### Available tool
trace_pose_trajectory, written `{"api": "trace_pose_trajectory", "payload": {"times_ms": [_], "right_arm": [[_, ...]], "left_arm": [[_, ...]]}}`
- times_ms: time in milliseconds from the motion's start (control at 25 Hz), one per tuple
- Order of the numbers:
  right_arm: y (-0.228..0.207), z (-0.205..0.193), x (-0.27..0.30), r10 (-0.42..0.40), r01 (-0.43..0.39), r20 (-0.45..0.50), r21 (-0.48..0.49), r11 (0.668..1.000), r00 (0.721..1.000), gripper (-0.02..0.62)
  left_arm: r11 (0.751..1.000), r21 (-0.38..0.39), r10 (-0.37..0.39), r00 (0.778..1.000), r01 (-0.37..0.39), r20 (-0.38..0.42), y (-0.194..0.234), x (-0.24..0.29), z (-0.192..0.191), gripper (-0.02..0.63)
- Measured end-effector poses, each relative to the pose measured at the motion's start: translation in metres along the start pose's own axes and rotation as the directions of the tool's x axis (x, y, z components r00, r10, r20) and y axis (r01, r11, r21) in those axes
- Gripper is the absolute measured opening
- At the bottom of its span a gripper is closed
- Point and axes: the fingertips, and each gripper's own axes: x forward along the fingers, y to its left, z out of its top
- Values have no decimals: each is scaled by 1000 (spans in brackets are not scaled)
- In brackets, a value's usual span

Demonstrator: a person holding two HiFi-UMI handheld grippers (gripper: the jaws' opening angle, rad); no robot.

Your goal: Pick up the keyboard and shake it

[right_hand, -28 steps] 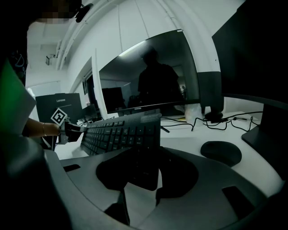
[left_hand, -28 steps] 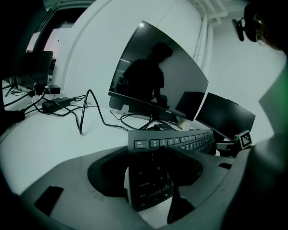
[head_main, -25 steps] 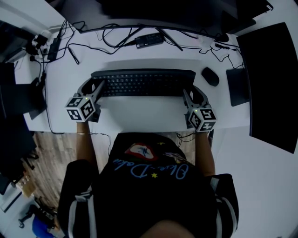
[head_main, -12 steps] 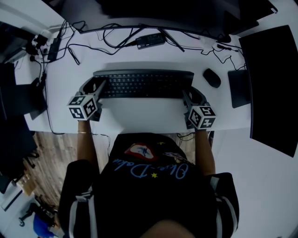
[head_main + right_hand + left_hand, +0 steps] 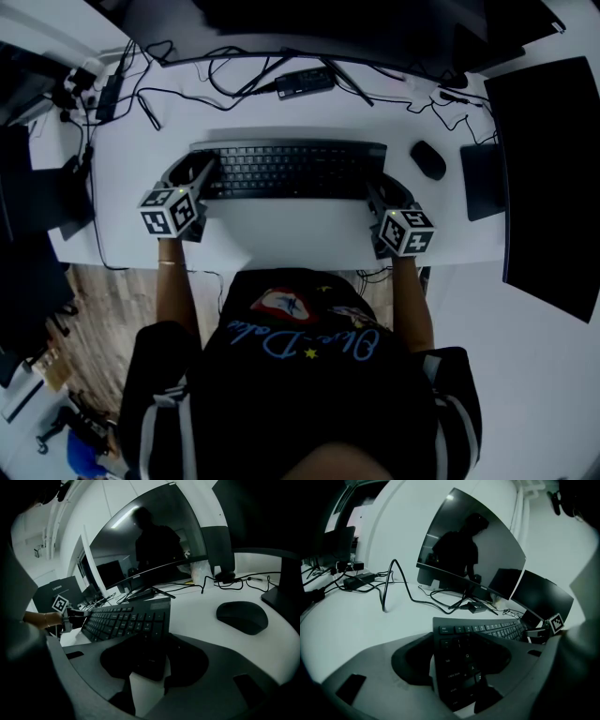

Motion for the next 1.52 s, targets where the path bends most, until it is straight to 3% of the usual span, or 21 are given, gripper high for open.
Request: {"api": "trace_pose_trajectory", "payload": {"times_ms": [480,1120,1520], "right_arm": [[-4,0,9,6,-5,-55,9,1000,998,141],[-7,-3,13,-35,34,-66,-25,999,997,147],[-8,2,10,-47,42,-46,-105,994,998,163]], "left_arm": [[999,-31,25,1000,-25,-18,6,10,-7,227],[997,-13,80,994,-81,-75,9,17,-14,232],[995,2,98,995,-98,-32,11,13,-12,233]]}}
